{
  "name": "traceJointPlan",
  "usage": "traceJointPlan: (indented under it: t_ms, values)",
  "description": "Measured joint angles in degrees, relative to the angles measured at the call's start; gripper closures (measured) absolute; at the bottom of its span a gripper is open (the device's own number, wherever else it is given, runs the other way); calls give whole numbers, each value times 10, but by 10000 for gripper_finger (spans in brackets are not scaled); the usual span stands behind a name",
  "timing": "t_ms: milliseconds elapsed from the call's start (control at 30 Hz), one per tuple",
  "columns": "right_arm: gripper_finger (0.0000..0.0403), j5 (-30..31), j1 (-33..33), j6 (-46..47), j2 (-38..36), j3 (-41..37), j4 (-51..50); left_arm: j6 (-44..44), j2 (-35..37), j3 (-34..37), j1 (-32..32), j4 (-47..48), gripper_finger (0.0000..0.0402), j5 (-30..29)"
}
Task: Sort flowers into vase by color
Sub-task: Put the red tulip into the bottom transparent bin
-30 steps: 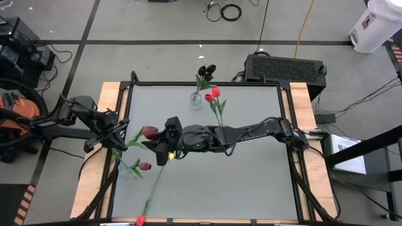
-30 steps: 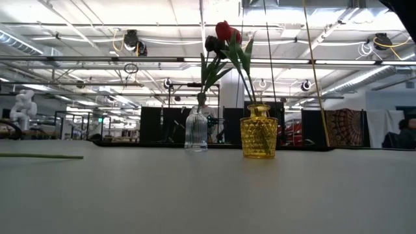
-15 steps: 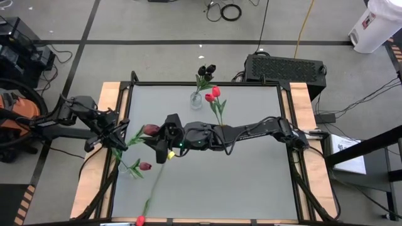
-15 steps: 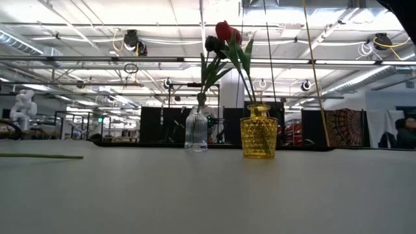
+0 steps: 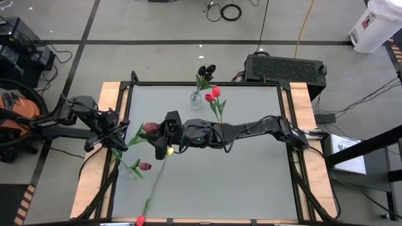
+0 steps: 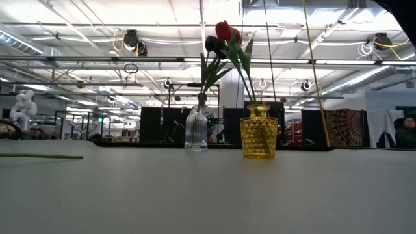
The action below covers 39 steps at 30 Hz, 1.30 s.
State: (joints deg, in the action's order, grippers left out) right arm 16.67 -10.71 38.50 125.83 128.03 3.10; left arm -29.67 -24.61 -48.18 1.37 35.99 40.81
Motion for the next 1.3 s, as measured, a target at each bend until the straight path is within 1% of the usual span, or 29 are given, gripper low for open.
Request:
traceJointPlan:
  t_ms: [200,333,500,867,1100,1300]
  values:
    - [227,0,2,0,0,0,6,0,-9,0,0,-14,401,8]
    - [244,-1,2,0,0,0,6,0,-17,0,0,-17,401,10]
    - [284,0,2,-2,0,0,6,0,-25,0,0,-16,401,18]
    - [391,-2,2,-20,0,0,6,1,-30,0,0,-17,401,22]
    - [400,-5,2,-32,0,0,6,0,-30,0,0,-16,400,25]
    - [401,-7,1,-32,0,0,6,-3,-30,0,0,-16,379,26]
